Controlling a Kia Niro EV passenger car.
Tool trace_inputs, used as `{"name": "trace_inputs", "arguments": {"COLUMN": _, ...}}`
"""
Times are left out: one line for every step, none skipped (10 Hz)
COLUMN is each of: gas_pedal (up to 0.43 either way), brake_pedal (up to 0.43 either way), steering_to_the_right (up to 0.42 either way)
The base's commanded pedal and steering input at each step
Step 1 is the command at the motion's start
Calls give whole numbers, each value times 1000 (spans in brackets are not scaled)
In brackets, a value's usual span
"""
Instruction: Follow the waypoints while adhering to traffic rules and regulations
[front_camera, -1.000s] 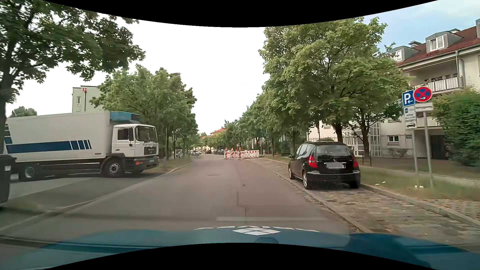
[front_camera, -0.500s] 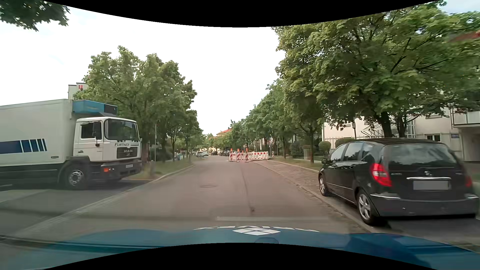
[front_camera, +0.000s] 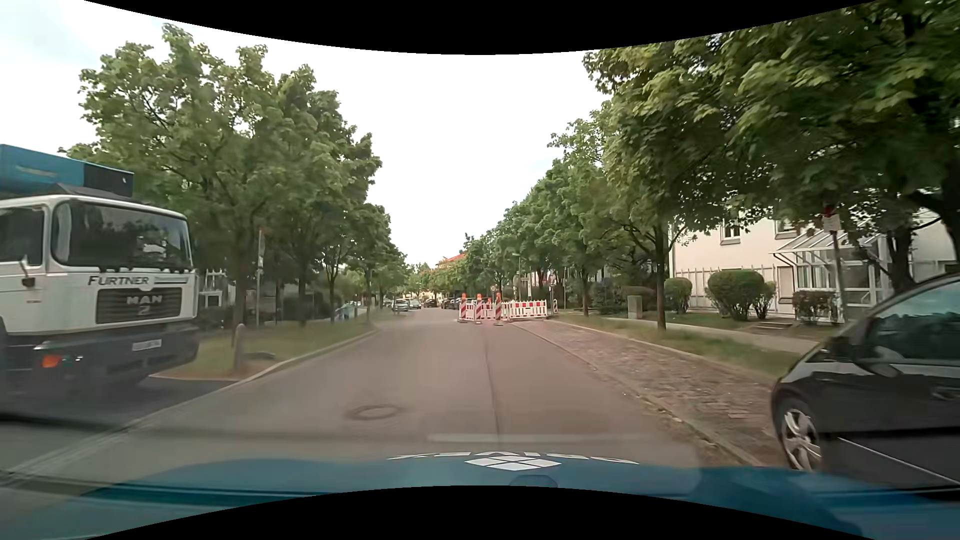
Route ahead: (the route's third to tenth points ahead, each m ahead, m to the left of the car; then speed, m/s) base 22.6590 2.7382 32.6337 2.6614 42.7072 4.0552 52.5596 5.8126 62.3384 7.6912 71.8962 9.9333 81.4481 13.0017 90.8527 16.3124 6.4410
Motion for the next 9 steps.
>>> {"name": "trace_inputs", "arguments": {"gas_pedal": 0, "brake_pedal": 177, "steering_to_the_right": -12}}
{"name": "trace_inputs", "arguments": {"gas_pedal": 0, "brake_pedal": 165, "steering_to_the_right": -12}}
{"name": "trace_inputs", "arguments": {"gas_pedal": 0, "brake_pedal": 159, "steering_to_the_right": -12}}
{"name": "trace_inputs", "arguments": {"gas_pedal": 0, "brake_pedal": 159, "steering_to_the_right": -13}}
{"name": "trace_inputs", "arguments": {"gas_pedal": 0, "brake_pedal": 159, "steering_to_the_right": -13}}
{"name": "trace_inputs", "arguments": {"gas_pedal": 0, "brake_pedal": 159, "steering_to_the_right": -13}}
{"name": "trace_inputs", "arguments": {"gas_pedal": 0, "brake_pedal": 171, "steering_to_the_right": -13}}
{"name": "trace_inputs", "arguments": {"gas_pedal": 0, "brake_pedal": 177, "steering_to_the_right": -13}}
{"name": "trace_inputs", "arguments": {"gas_pedal": 0, "brake_pedal": 183, "steering_to_the_right": -13}}
